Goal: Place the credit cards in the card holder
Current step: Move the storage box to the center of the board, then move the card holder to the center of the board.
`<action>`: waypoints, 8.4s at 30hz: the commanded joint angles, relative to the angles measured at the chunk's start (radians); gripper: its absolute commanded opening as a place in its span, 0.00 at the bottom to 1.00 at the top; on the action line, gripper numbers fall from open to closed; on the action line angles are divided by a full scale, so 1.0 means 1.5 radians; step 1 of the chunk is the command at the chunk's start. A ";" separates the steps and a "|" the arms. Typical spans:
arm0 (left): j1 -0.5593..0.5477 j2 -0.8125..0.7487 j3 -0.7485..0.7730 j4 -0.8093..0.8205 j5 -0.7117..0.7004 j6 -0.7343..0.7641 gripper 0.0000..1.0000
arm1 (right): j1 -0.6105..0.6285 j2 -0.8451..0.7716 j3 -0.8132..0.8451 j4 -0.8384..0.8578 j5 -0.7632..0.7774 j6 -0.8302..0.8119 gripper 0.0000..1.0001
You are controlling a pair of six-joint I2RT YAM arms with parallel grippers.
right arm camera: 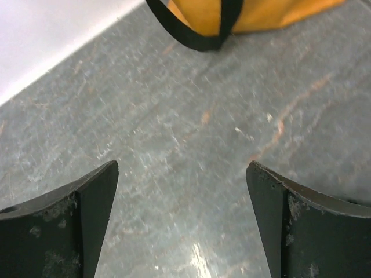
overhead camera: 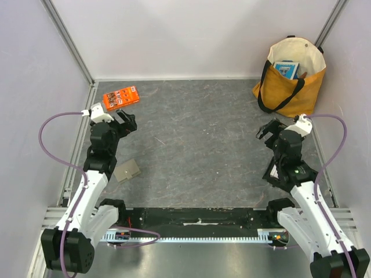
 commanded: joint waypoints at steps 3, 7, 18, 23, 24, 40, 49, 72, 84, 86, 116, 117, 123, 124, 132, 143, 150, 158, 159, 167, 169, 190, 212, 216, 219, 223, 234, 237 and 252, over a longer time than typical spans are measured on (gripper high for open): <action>0.000 -0.060 0.055 -0.200 -0.012 -0.187 0.99 | 0.002 -0.050 0.070 -0.298 0.135 0.143 0.98; 0.002 -0.062 0.039 -0.141 0.089 -0.130 0.99 | -0.005 -0.024 0.147 -0.420 0.262 0.150 0.98; -0.005 0.081 0.071 -0.082 0.379 -0.105 0.99 | -0.122 0.029 0.206 -0.539 0.380 0.167 0.98; -0.020 0.097 0.079 -0.083 0.392 -0.107 0.99 | -0.240 0.108 0.171 -0.515 0.243 0.147 0.98; -0.021 0.098 0.081 -0.085 0.396 -0.107 0.99 | -0.299 0.120 0.159 -0.489 0.186 0.120 0.98; -0.024 0.118 0.089 -0.079 0.409 -0.114 0.99 | -0.393 0.163 0.114 -0.364 -0.012 0.115 0.98; -0.023 0.121 0.088 -0.086 0.413 -0.109 0.99 | -0.397 0.263 0.104 -0.297 0.006 0.128 0.94; -0.024 0.122 0.087 -0.099 0.394 -0.110 0.99 | -0.380 0.376 0.044 -0.099 -0.176 0.038 0.79; -0.023 0.113 0.077 -0.113 0.370 -0.101 0.99 | -0.199 0.450 0.104 -0.081 -0.131 0.077 0.79; -0.024 0.110 0.077 -0.114 0.369 -0.102 0.99 | -0.173 0.466 0.116 -0.082 -0.121 0.086 0.78; -0.024 0.056 0.035 -0.176 0.233 -0.119 0.99 | 0.146 0.810 0.527 -0.100 -0.094 0.213 0.78; -0.023 0.050 0.029 -0.182 0.217 -0.121 0.99 | 0.151 0.811 0.545 -0.111 -0.089 0.204 0.78; -0.024 0.023 0.007 -0.199 0.114 -0.138 0.99 | 0.150 0.715 0.547 -0.138 -0.038 0.080 0.82; -0.023 0.022 0.006 -0.202 0.097 -0.140 0.99 | 0.149 0.691 0.539 -0.143 -0.023 0.059 0.83; -0.021 0.042 0.019 -0.267 -0.082 -0.165 0.99 | 0.023 0.536 0.403 -0.140 -0.017 -0.062 0.85; 0.021 0.080 -0.017 -0.327 -0.126 -0.255 0.99 | -0.056 0.611 0.366 -0.097 -0.211 -0.104 0.83; 0.087 0.033 -0.062 -0.315 -0.076 -0.265 0.99 | -0.056 0.621 0.332 -0.075 -0.245 -0.083 0.81; 0.095 0.036 -0.095 -0.302 -0.044 -0.253 0.99 | -0.054 0.555 0.244 -0.034 -0.322 -0.024 0.76; 0.095 0.038 -0.097 -0.300 -0.038 -0.251 0.99 | -0.054 0.546 0.233 -0.026 -0.335 -0.022 0.75; 0.095 0.042 -0.111 -0.281 0.007 -0.225 0.99 | -0.013 0.469 0.188 -0.014 -0.367 0.005 0.74; 0.095 0.046 -0.118 -0.273 0.018 -0.226 0.99 | 0.001 0.458 0.184 -0.014 -0.362 0.022 0.74; 0.087 0.163 -0.163 -0.133 0.275 -0.204 0.88 | 0.136 0.328 0.176 -0.074 -0.206 0.059 0.82; -0.332 0.035 0.032 -0.416 -0.071 -0.349 0.95 | 0.482 0.264 0.090 -0.100 -0.303 0.292 0.64; -0.334 0.038 -0.048 -0.409 -0.058 -0.354 0.95 | 0.605 0.392 0.099 -0.046 -0.208 0.312 0.64; -0.330 0.024 -0.120 -0.345 -0.015 -0.374 0.92 | 0.613 0.474 0.085 0.024 -0.212 0.352 0.63; -0.327 0.007 -0.175 -0.309 0.038 -0.381 0.92 | 0.617 0.560 0.074 0.180 -0.295 0.392 0.63; -0.328 0.022 -0.245 -0.170 0.173 -0.415 0.77 | 0.577 0.658 0.134 0.172 -0.266 0.374 0.65; -0.331 0.018 -0.256 -0.148 0.193 -0.426 0.70 | 0.543 0.654 0.144 0.142 -0.256 0.341 0.64; -0.374 0.023 -0.151 -0.246 0.052 -0.363 0.68 | 0.432 0.518 0.174 0.024 -0.305 0.048 0.61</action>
